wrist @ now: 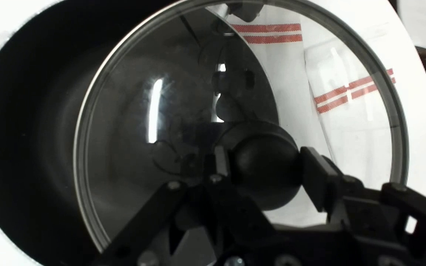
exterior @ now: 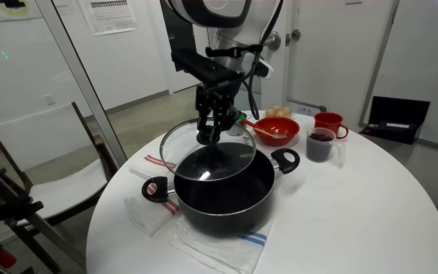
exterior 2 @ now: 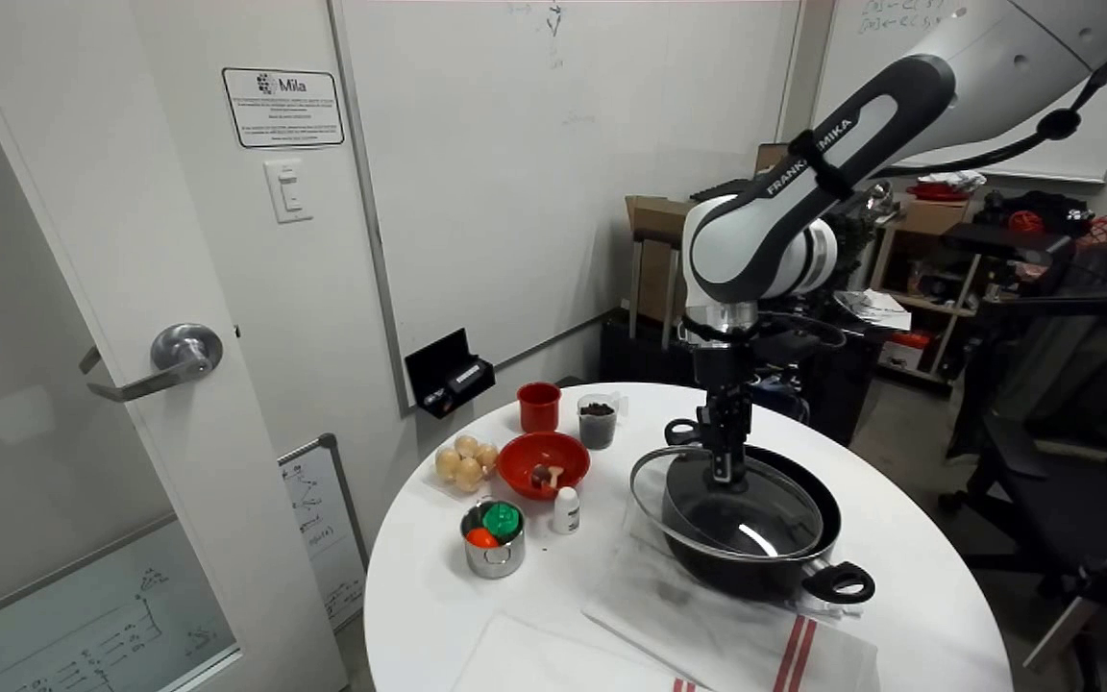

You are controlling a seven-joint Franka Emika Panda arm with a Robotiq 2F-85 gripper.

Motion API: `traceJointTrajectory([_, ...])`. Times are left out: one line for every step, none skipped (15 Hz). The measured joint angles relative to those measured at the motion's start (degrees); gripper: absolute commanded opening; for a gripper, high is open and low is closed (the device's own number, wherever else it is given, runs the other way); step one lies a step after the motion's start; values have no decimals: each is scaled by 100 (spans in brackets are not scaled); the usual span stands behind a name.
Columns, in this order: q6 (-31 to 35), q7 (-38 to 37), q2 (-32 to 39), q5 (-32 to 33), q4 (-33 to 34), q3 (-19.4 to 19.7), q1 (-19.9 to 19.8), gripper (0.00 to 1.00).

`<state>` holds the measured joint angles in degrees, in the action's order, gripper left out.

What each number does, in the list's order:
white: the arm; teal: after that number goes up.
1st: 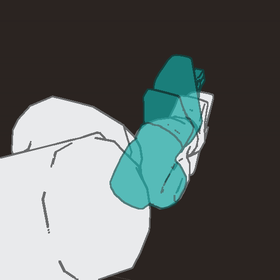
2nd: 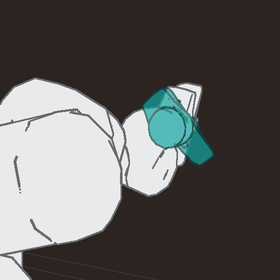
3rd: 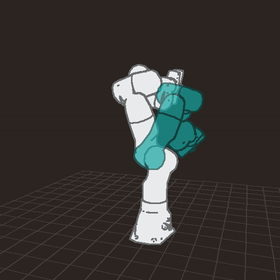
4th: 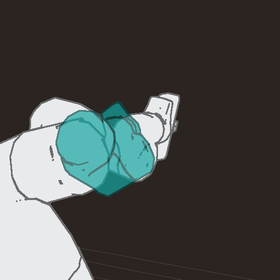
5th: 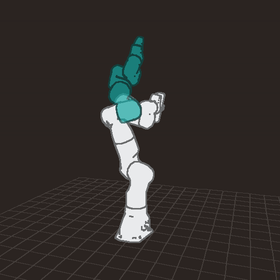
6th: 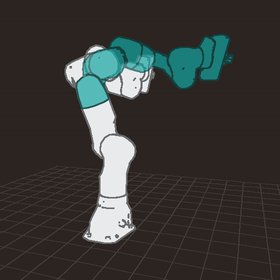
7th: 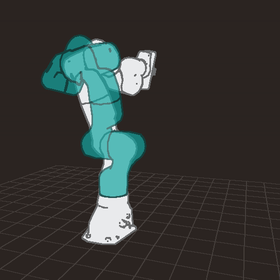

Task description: Put the lid on the pot

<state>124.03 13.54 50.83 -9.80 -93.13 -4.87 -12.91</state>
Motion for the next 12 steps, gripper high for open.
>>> traceJointTrajectory([21,0,0,-44,-29,5,-36,25])
traceJointTrajectory([53,0,-1,-98,-62,8,-73,25])
traceJointTrajectory([79,0,-1,-148,-91,9,-111,25])
traceJointTrajectory([102,0,-1,-195,-115,9,-147,25])
traceJointTrajectory([127,0,-1,-235,-134,10,-181,25])
traceJointTrajectory([154,0,-1,-266,-145,12,-215,25])
traceJointTrajectory([178,0,-1,-292,-148,16,-244,25])
traceJointTrajectory([190,0,-1,-312,-148,24,-269,25])
traceJointTrajectory([199,0,-1,-321,-148,36,-286,25])
traceJointTrajectory([202,-9,-1,-323,-148,55,-297,25])
traceJointTrajectory([203,-24,-1,-323,-148,78,-303,25])
traceJointTrajectory([203,-53,-1,-323,-148,105,-304,25])
